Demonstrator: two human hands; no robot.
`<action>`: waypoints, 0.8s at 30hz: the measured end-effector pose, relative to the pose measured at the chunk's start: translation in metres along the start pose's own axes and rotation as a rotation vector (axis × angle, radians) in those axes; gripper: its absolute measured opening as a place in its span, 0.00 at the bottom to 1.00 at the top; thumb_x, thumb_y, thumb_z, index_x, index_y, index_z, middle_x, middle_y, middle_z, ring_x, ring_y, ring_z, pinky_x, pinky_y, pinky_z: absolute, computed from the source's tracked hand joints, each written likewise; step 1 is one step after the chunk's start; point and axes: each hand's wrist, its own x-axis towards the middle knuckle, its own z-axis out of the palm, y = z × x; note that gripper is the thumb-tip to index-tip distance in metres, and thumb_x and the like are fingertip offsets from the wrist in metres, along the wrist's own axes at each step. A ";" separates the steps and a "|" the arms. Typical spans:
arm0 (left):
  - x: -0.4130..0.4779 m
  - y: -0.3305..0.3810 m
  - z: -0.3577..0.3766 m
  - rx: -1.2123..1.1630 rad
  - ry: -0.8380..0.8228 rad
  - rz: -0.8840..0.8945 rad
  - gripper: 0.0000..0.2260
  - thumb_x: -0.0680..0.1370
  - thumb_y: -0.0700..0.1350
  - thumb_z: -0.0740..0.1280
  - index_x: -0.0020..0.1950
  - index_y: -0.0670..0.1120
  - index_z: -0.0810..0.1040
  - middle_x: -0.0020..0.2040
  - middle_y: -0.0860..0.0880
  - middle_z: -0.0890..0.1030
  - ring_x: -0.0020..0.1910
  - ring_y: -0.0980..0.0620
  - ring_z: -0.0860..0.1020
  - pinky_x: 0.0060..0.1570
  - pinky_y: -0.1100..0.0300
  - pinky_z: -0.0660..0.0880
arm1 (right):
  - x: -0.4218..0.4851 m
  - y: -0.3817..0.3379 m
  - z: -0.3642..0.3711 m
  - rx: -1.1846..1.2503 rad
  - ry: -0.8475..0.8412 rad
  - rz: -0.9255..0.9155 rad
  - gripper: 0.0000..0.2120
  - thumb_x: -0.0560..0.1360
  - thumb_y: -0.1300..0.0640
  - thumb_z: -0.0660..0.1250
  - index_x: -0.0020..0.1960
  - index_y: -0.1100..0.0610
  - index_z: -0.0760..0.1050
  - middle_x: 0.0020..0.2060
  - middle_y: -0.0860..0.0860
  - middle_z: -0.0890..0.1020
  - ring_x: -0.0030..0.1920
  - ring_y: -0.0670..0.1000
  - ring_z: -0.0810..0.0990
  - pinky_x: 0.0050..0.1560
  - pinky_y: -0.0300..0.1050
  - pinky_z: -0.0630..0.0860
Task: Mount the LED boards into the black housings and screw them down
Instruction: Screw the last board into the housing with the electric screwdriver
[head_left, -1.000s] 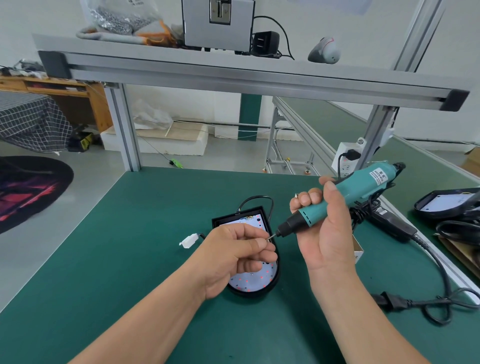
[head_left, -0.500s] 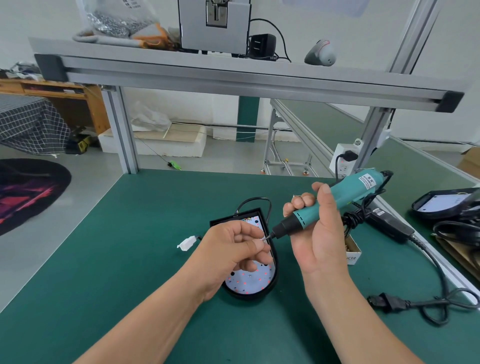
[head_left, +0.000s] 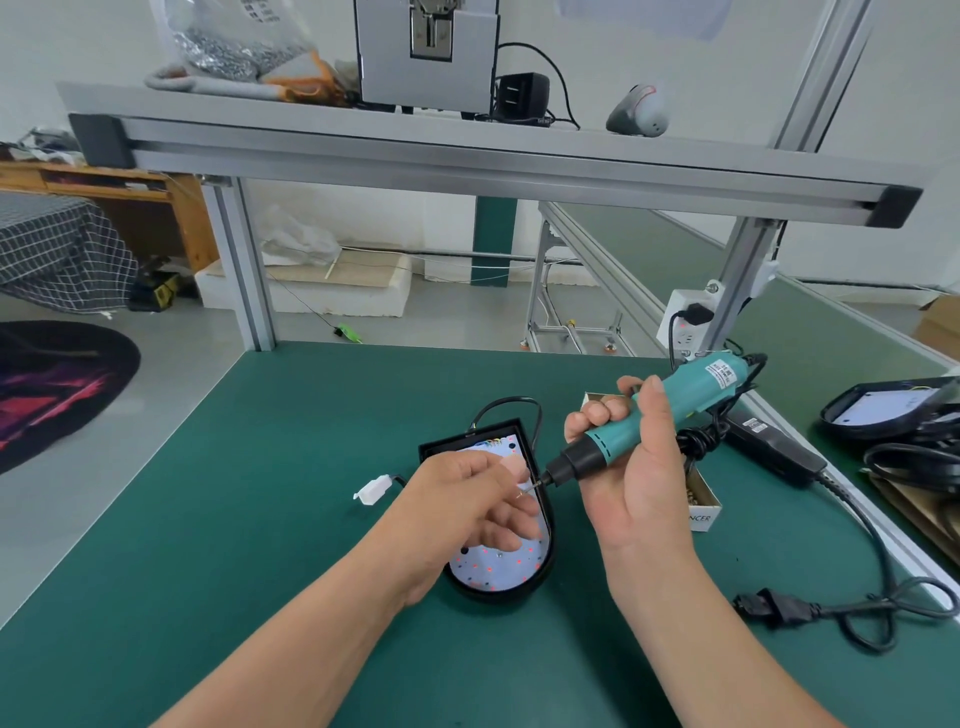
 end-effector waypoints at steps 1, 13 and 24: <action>0.002 0.001 -0.002 -0.014 0.044 -0.005 0.12 0.84 0.47 0.68 0.57 0.39 0.82 0.44 0.44 0.87 0.38 0.49 0.83 0.35 0.60 0.79 | 0.000 -0.001 0.000 0.005 0.001 -0.002 0.11 0.83 0.48 0.69 0.55 0.56 0.74 0.36 0.49 0.72 0.36 0.49 0.75 0.43 0.46 0.77; 0.005 -0.017 -0.002 1.619 0.129 0.331 0.16 0.87 0.58 0.53 0.73 0.59 0.69 0.46 0.52 0.82 0.45 0.44 0.82 0.38 0.54 0.73 | 0.012 -0.019 -0.004 0.060 0.071 -0.063 0.10 0.82 0.49 0.70 0.54 0.56 0.74 0.36 0.49 0.72 0.36 0.49 0.74 0.47 0.45 0.77; -0.010 -0.012 0.013 1.850 -0.052 0.433 0.14 0.87 0.55 0.54 0.55 0.48 0.73 0.31 0.51 0.70 0.27 0.47 0.65 0.29 0.55 0.54 | 0.019 -0.014 -0.014 -0.172 0.069 -0.160 0.07 0.82 0.54 0.70 0.55 0.56 0.74 0.36 0.50 0.72 0.37 0.50 0.74 0.46 0.47 0.75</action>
